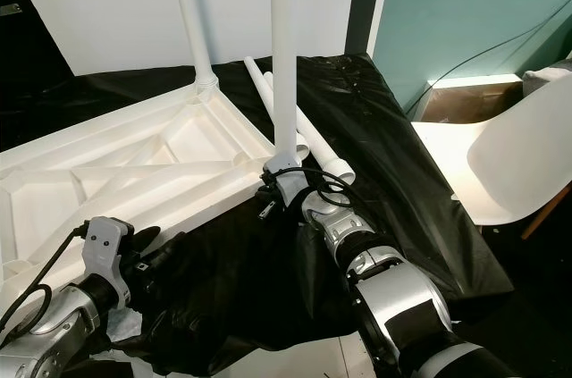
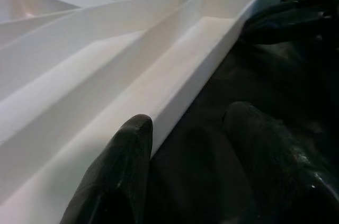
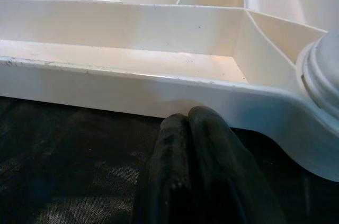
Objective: Building children table
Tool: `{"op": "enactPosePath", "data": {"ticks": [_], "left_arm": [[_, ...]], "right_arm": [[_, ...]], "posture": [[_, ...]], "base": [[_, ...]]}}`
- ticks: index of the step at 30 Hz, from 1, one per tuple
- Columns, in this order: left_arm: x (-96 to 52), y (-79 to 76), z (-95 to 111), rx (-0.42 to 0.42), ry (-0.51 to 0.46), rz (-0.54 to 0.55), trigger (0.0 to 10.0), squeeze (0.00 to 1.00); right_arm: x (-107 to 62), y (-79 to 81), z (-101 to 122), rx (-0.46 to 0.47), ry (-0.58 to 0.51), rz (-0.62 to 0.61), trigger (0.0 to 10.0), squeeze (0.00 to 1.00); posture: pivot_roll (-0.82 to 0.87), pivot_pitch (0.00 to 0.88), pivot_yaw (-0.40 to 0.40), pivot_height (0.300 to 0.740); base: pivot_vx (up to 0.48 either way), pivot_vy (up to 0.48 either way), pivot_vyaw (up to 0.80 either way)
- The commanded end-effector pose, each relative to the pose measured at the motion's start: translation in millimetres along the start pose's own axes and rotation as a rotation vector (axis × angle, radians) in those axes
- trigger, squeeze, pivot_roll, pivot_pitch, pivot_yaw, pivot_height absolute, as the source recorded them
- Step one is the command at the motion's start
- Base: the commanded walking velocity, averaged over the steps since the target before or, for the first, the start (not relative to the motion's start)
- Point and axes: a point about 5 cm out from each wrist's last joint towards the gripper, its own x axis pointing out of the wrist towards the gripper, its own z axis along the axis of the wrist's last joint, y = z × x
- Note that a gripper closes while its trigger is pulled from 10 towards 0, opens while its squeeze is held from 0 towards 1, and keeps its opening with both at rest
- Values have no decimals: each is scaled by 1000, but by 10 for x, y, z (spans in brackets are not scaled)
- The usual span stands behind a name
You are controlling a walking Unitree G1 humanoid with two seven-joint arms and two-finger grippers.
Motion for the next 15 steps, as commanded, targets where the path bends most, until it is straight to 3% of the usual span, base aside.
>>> {"op": "enactPosePath", "data": {"ticks": [1, 5, 10, 15], "left_arm": [[7, -249, -151, -59, 69, -278, 10000, 0], [40, -198, -123, -14, 62, -257, 10000, 0], [134, 69, 83, 81, -56, -84, 10000, 0], [111, 108, 192, 98, -112, -81, 10000, 0]], "right_arm": [[50, 44, 149, -14, -82, 5, 10000, 0], [35, 60, 118, 0, -99, 0, 10000, 0], [-7, 96, 138, 30, -171, 7, 10000, 0], [-96, 105, 107, 51, -214, -8, 10000, 0]], "posture": [[38, 0, 16, 740], [26, 0, 28, 740], [21, 0, 31, 740], [15, 0, 32, 740]], "base": [[0, 0, 0], [0, 0, 0], [0, 0, 0], [0, 0, 0]]}}
